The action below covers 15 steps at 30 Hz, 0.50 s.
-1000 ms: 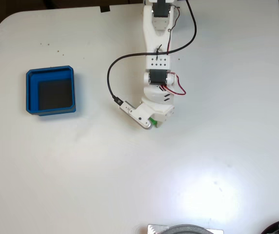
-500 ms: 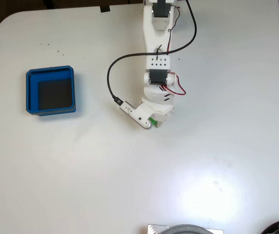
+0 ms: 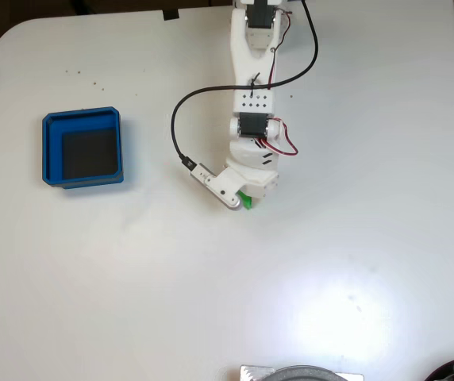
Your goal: Pick up green cube and drop it in the blue box
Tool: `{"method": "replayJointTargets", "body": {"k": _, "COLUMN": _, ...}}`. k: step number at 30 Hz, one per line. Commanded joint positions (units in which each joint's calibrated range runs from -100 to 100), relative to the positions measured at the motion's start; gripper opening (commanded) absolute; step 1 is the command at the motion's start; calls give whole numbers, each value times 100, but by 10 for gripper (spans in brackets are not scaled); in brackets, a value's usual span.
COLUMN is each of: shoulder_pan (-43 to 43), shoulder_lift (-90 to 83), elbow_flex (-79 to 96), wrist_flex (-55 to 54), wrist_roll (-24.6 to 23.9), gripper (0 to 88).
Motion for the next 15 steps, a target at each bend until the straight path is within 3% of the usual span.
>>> {"method": "replayJointTargets", "body": {"k": 1, "shoulder_pan": 66, "shoulder_lift": -616, "elbow_flex": -296, "wrist_flex": -24, "wrist_roll": 20, "gripper": 20}}
{"method": "replayJointTargets", "body": {"k": 15, "shoulder_pan": 127, "shoulder_lift": -2330, "elbow_flex": -251, "wrist_flex": 0, "wrist_roll": 29, "gripper": 20}}
